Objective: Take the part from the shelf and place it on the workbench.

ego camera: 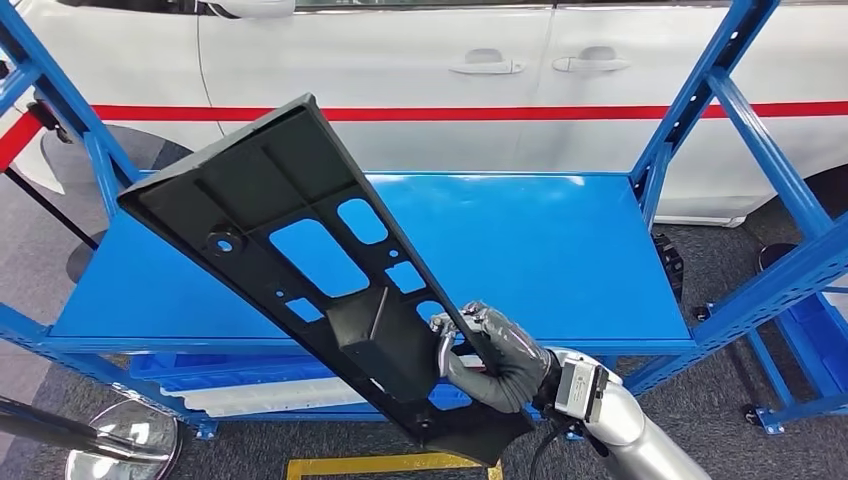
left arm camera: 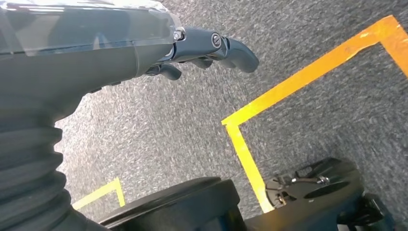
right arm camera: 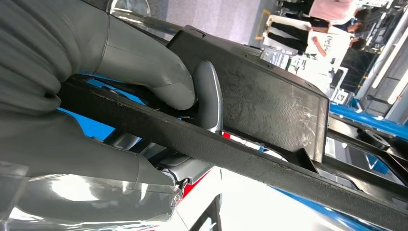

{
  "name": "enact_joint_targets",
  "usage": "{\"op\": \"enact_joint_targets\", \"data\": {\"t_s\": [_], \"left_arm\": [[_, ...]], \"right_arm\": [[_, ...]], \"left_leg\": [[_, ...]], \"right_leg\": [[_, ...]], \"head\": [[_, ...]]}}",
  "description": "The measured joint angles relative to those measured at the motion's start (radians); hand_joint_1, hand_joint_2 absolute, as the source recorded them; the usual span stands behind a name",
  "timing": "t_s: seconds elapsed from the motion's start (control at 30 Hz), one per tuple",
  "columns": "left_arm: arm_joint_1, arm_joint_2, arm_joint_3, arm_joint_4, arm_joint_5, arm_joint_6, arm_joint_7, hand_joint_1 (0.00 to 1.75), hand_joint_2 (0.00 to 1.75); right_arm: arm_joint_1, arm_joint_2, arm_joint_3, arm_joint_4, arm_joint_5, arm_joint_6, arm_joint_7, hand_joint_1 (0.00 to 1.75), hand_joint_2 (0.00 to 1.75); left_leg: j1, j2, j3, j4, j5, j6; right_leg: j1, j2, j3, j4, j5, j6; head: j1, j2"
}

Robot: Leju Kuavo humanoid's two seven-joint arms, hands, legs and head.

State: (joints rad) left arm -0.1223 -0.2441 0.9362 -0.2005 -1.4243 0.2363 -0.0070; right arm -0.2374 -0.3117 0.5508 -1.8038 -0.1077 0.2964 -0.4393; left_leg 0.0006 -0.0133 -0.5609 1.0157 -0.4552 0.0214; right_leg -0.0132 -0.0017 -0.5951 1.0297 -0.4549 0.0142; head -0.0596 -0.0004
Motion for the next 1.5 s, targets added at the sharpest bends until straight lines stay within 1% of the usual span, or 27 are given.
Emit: {"op": "enact_joint_targets", "data": {"t_s": [0.07, 0.13, 0.2, 0.23, 0.27, 0.33, 0.4, 0.5, 0.53, 0.57, 0.63, 0.67, 0.7, 0.73, 0.8, 0.87, 0.9, 1.0, 1.03, 1.07, 1.17, 1.2, 1.27, 1.33, 1.4, 1.43, 1.5], "left_arm": [[-0.001, -0.002, 0.003, 0.000, 0.000, -0.003, 0.003, 0.00, 1.75], [-0.002, -0.002, 0.006, 0.000, 0.001, -0.004, 0.003, 0.00, 1.75], [-0.004, -0.003, 0.009, 0.000, 0.001, -0.004, 0.004, 0.00, 1.75], [-0.006, -0.003, 0.009, 0.000, 0.001, -0.004, 0.004, 0.00, 1.75], [-0.007, -0.003, 0.010, 0.000, 0.002, -0.004, 0.004, 0.00, 1.75], [-0.010, -0.004, 0.010, 0.000, 0.002, -0.004, 0.004, 0.00, 1.75], [-0.011, -0.005, 0.010, 0.000, 0.002, -0.004, 0.004, 0.00, 1.75], [-0.011, -0.006, 0.010, 0.000, 0.003, -0.004, 0.003, 0.00, 1.75], [-0.012, -0.006, 0.010, 0.000, 0.004, -0.004, 0.003, 0.00, 1.75], [-0.013, -0.005, 0.010, 0.000, 0.005, -0.004, 0.002, 0.00, 1.75], [-0.017, -0.005, 0.010, 0.000, 0.006, -0.005, -0.001, 0.00, 1.75], [-0.018, -0.005, 0.010, 0.000, 0.005, -0.005, -0.002, 0.00, 1.75], [-0.019, -0.005, 0.010, 0.000, 0.005, -0.005, -0.004, 0.00, 1.75], [-0.017, -0.005, 0.010, 0.000, 0.004, -0.005, -0.005, 0.00, 1.75], [-0.012, -0.003, 0.010, 0.000, 0.004, -0.005, -0.007, 0.00, 1.75], [-0.005, -0.001, 0.011, 0.000, 0.006, -0.005, -0.009, 0.00, 1.75], [0.000, 0.000, 0.011, 0.000, 0.008, -0.005, -0.010, 0.00, 1.75], [0.007, 0.000, 0.012, 0.000, 0.013, -0.003, -0.014, 0.00, 1.75], [0.008, 0.000, 0.012, 0.001, 0.013, -0.003, -0.014, 0.00, 1.75], [0.008, 0.000, 0.012, 0.001, 0.014, -0.003, -0.015, 0.00, 1.75], [0.007, 0.000, 0.013, 0.001, 0.016, -0.003, -0.013, 0.00, 1.75], [0.005, 0.000, 0.014, 0.001, 0.017, -0.003, -0.013, 0.00, 1.75], [0.000, 0.000, 0.014, 0.001, 0.018, -0.004, -0.012, 0.00, 1.75], [-0.005, 0.000, 0.014, 0.001, 0.019, -0.004, -0.011, 0.00, 1.75], [-0.008, -0.001, 0.014, 0.001, 0.019, -0.004, -0.010, 0.00, 1.75], [-0.008, -0.002, 0.014, 0.002, 0.019, -0.005, -0.009, 0.00, 1.75], [-0.008, -0.002, 0.014, 0.002, 0.018, -0.005, -0.008, 0.00, 1.75]], "right_arm": [[0.001, 0.001, -0.003, -0.002, 0.000, -0.002, 0.003, 1.75, 1.75], [0.004, 0.003, -0.005, -0.003, 0.000, -0.002, 0.004, 1.75, 1.75], [0.008, 0.005, -0.006, -0.003, 0.000, -0.002, 0.005, 1.75, 1.75], [0.010, 0.005, -0.006, -0.003, 0.000, -0.002, 0.005, 1.75, 1.75], [0.010, 0.005, -0.007, -0.003, 0.000, -0.002, 0.005, 1.75, 1.75], [0.010, 0.005, -0.010, -0.006, 0.000, -0.002, 0.005, 1.75, 1.75], [0.009, 0.005, -0.012, -0.009, 0.000, -0.003, 0.006, 1.75, 1.75], [0.008, 0.004, -0.015, -0.010, 0.000, -0.002, 0.006, 1.75, 1.75], [0.007, 0.003, -0.015, -0.010, -0.001, -0.002, 0.006, 1.75, 1.75], [0.007, 0.002, -0.016, -0.010, -0.003, -0.002, 0.006, 1.75, 1.75], [0.006, 0.001, -0.018, -0.010, -0.007, -0.003, 0.006, 1.75, 1.75], [0.006, 0.001, -0.019, -0.010, -0.008, -0.004, 0.006, 1.75, 1.75], [0.006, 0.001, -0.020, -0.010, -0.009, -0.006, 0.004, 1.75, 1.75], [0.006, 0.001, -0.022, -0.010, -0.009, -0.008, 0.002, 1.75, 1.75], [0.003, 0.001, -0.024, -0.010, -0.005, -0.012, -0.002, 1.75, 1.75], [-0.004, 0.000, -0.027, -0.010, -0.001, -0.013, -0.003, 1.75, 1.75], [-0.009, 0.000, -0.027, -0.010, 0.000, -0.013, -0.003, 1.75, 1.75], [-0.019, 0.000, -0.028, -0.009, 0.000, -0.013, -0.003, 1.75, 1.75], [-0.021, 0.000, -0.028, -0.008, 0.000, -0.013, -0.003, 1.75, 1.75], [-0.022, 0.001, -0.028, -0.007, 0.000, -0.013, -0.003, 1.75, 1.75], [-0.024, 0.005, -0.029, -0.003, 0.000, -0.013, -0.003, 1.75, 1.75], [-0.024, 0.006, -0.029, -0.001, 0.000, -0.012, -0.003, 1.75, 1.75], [-0.024, 0.006, -0.029, 0.002, 0.000, -0.012, -0.003, 1.75, 1.75], [-0.026, 0.006, -0.029, 0.003, 0.000, -0.012, -0.003, 1.75, 1.75], [-0.032, 0.006, -0.029, 0.003, 0.000, -0.012, -0.004, 1.75, 1.75], [-0.034, 0.006, -0.030, 0.003, 0.000, -0.011, -0.004, 1.75, 1.75], [-0.035, 0.006, -0.031, 0.003, -0.001, -0.008, -0.003, 1.75, 1.75]], "left_leg": [[0.003, 0.006, -0.007, -0.010, 0.014, 0.016], [0.000, 0.010, -0.021, -0.010, 0.025, 0.022], [-0.001, 0.011, -0.039, -0.007, 0.037, 0.022], [-0.002, 0.011, -0.048, -0.004, 0.043, 0.021], [-0.001, 0.011, -0.057, -0.001, 0.048, 0.019], [-0.002, 0.011, -0.072, 0.006, 0.058, 0.011], [-0.004, 0.011, -0.078, 0.007, 0.071, 0.000], [-0.005, 0.011, -0.083, 0.004, 0.083, -0.019], [-0.005, 0.011, -0.091, 0.017, 0.064, -0.024], [-0.004, 0.010, -0.103, 0.050, 0.025, -0.030], [-0.003, 0.010, -0.131, 0.167, -0.080, -0.039], [-0.002, 0.010, -0.139, 0.230, -0.114, -0.042], [-0.002, 0.010, -0.135, 0.272, -0.124, -0.043], [-0.002, 0.010, -0.118, 0.285, -0.113, -0.043], [-0.001, 0.008, -0.035, 0.199, -0.062, -0.039], [-0.004, 0.000, 0.065, 0.049, -0.056, -0.028], [-0.005, -0.004, 0.092, 0.000, -0.063, -0.022], [-0.007, -0.004, 0.091, -0.033, -0.057, 0.001], [-0.006, -0.002, 0.084, -0.035, -0.046, 0.009], [-0.005, 0.002, 0.075, -0.037, -0.033, 0.018], [-0.007, 0.008, 0.031, -0.035, 0.003, 0.030], [-0.008, 0.010, 0.013, -0.033, 0.014, 0.029], [-0.009, 0.011, -0.020, -0.024, 0.034, 0.027], [-0.010, 0.012, -0.048, -0.012, 0.049, 0.023], [-0.012, 0.013, -0.063, -0.003, 0.062, 0.014], [-0.012, 0.014, -0.066, -0.002, 0.070, 0.009], [-0.011, 0.018, -0.071, -0.003, 0.083, -0.003]], "right_leg": [[-0.002, 0.000, -0.021, 0.058, -0.056, 0.007], [-0.005, 0.000, -0.062, 0.180, -0.136, 0.012], [-0.008, 0.000, -0.074, 0.258, -0.165, 0.015], [-0.009, -0.001, -0.055, 0.247, -0.152, 0.016], [-0.010, -0.002, -0.017, 0.198, -0.125, 0.015], [-0.007, -0.007, 0.075, 0.057, -0.087, 0.011], [-0.001, -0.010, 0.118, -0.018, -0.078, 0.004], [-0.001, -0.010, 0.106, -0.027, -0.059, -0.012], [-0.003, -0.011, 0.096, -0.029, -0.049, -0.019], [-0.006, -0.012, 0.085, -0.031, -0.037, -0.025], [-0.006, -0.010, 0.056, -0.031, -0.015, -0.033], [-0.005, -0.009, 0.041, -0.030, -0.003, -0.034], [-0.004, -0.008, 0.026, -0.028, 0.007, -0.034], [-0.003, -0.006, 0.010, -0.027, 0.018, -0.033], [-0.002, 0.000, -0.016, -0.022, 0.037, -0.028], [0.000, 0.004, -0.035, -0.017, 0.053, -0.019], [0.000, 0.005, -0.039, -0.017, 0.062, -0.014], [-0.002, 0.006, -0.048, -0.021, 0.082, 0.005], [-0.003, 0.005, -0.054, -0.013, 0.070, 0.009], [-0.005, 0.004, -0.065, 0.011, 0.038, 0.013], [-0.009, 0.002, -0.114, 0.195, -0.105, 0.018], [-0.009, 0.002, -0.120, 0.250, -0.121, 0.019], [-0.009, 0.002, -0.085, 0.263, -0.085, 0.017], [-0.006, -0.004, 0.016, 0.148, -0.045, 0.008], [0.002, -0.014, 0.111, 0.013, -0.062, -0.003], [0.006, -0.017, 0.132, -0.022, -0.074, -0.007], [0.007, -0.017, 0.129, -0.042, -0.065, -0.015]], "head": [[0.000, 0.000], [0.000, 0.000], [0.000, 0.000], [0.000, 0.000], [0.000, 0.000], [0.000, 0.000], [0.000, 0.000], [0.000, 0.000], [0.000, 0.000], [0.000, 0.000], [0.000, 0.000], [0.000, 0.000], [0.000, 0.000], [0.000, 0.000], [0.000, 0.000], [0.000, 0.000], [0.000, 0.000], [0.000, 0.000], [0.000, 0.000], [0.000, 0.000], [0.000, 0.000], [0.000, 0.000], [0.000, 0.000], [0.000, 0.000], [0.000, 0.000], [0.000, 0.000], [0.000, 0.000]]}}
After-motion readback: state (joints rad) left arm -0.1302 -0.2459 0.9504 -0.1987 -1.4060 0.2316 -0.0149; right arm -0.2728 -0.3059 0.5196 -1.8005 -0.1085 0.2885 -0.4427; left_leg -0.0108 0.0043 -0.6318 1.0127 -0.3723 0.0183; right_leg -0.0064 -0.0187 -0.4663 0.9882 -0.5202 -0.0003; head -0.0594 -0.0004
